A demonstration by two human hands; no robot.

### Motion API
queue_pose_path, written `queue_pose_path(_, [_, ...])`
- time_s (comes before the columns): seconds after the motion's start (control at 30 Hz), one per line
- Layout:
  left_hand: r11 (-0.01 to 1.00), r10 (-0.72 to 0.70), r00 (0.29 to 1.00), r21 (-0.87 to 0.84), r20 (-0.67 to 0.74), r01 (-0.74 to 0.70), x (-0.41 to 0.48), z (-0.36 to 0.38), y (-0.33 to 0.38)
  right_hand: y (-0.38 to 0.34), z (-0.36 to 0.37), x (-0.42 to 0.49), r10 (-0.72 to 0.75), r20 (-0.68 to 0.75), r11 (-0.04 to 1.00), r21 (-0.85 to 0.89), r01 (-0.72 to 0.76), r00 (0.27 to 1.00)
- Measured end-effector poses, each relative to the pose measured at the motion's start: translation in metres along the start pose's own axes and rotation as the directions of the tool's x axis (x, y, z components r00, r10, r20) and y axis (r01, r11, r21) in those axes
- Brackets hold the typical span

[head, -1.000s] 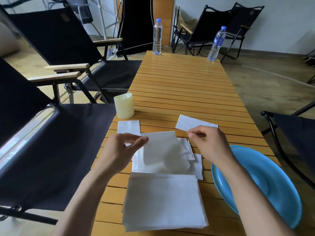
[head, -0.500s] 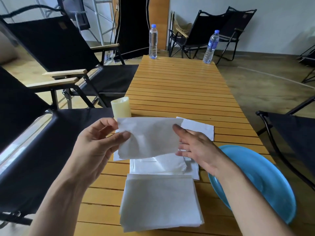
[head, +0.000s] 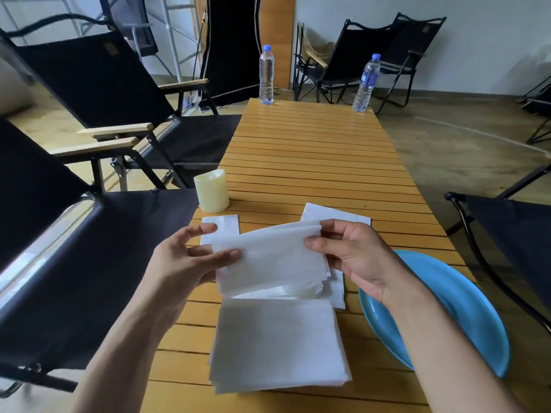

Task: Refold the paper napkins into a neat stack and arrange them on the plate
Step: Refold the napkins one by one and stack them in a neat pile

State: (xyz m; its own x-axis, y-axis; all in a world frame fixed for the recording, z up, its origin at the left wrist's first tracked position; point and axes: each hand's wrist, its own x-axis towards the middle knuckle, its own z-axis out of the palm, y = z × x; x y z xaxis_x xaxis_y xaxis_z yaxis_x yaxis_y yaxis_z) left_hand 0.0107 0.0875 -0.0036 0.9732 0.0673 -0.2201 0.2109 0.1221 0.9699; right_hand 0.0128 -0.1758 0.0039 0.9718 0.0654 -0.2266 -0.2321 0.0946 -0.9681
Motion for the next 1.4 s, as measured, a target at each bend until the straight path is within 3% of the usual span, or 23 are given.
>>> queue_pose_path(0.2, [0.995,-0.068,0.992,-0.060,0.107,0.074,-0.005,-0.001,-0.001,-0.001,0.001,-0.002,0.017,0.038,0.998,0.056,-0.019,0.999])
queue_pose_path(0.5, [0.996,0.073,0.997,0.059,0.025,-0.074,-0.007,0.005,-0.001,-0.001,0.003,-0.003,0.025,-0.020,1.000,0.010,-0.025,0.999])
queue_pose_path(0.7, [0.991,0.117,0.991,0.050,0.069,-0.121,-0.011,0.003,0.006,-0.001,0.005,-0.002,-0.001,-0.043,1.000,-0.008,0.000,0.999])
queue_pose_path(0.9, [0.990,0.110,0.982,0.075,0.156,-0.123,-0.019,-0.008,0.027,-0.019,-0.005,-0.013,-0.049,0.161,0.996,-0.071,0.061,0.986])
queue_pose_path(1.0, [0.980,-0.040,0.949,0.197,0.312,-0.023,-0.023,-0.023,0.035,-0.027,-0.017,-0.022,0.056,0.322,0.979,-0.205,0.012,0.945])
queue_pose_path(1.1, [0.930,-0.233,0.884,0.358,0.405,0.081,-0.026,-0.027,0.030,-0.027,-0.020,-0.031,0.313,0.439,0.876,-0.476,-0.077,0.842])
queue_pose_path(1.17, [0.848,-0.316,0.866,0.525,0.387,0.075,-0.025,-0.023,0.022,-0.024,-0.016,-0.034,0.450,0.414,0.756,-0.648,-0.091,0.791])
queue_pose_path(1.23, [0.762,-0.344,0.877,0.645,0.336,0.051,-0.024,-0.018,0.015,-0.019,-0.012,-0.032,0.497,0.350,0.681,-0.725,-0.106,0.794])
queue_pose_path(1.4, [0.674,-0.343,0.900,0.737,0.268,0.037,-0.020,-0.012,0.009,-0.016,-0.010,-0.028,0.492,0.249,0.624,-0.769,-0.138,0.834])
